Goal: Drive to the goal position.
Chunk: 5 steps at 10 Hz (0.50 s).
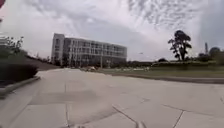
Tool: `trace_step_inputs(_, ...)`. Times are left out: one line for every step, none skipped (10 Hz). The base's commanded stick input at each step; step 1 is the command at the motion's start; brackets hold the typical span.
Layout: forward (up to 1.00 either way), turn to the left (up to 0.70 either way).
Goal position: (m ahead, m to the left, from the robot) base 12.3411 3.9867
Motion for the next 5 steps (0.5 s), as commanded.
trace_step_inputs(0.0, 0.45)
trace_step_inputs(0.0, 0.45)
trace_step_inputs(0.0, 0.45)
trace_step_inputs(0.0, 0.45)
trace_step_inputs(0.0, 0.45)
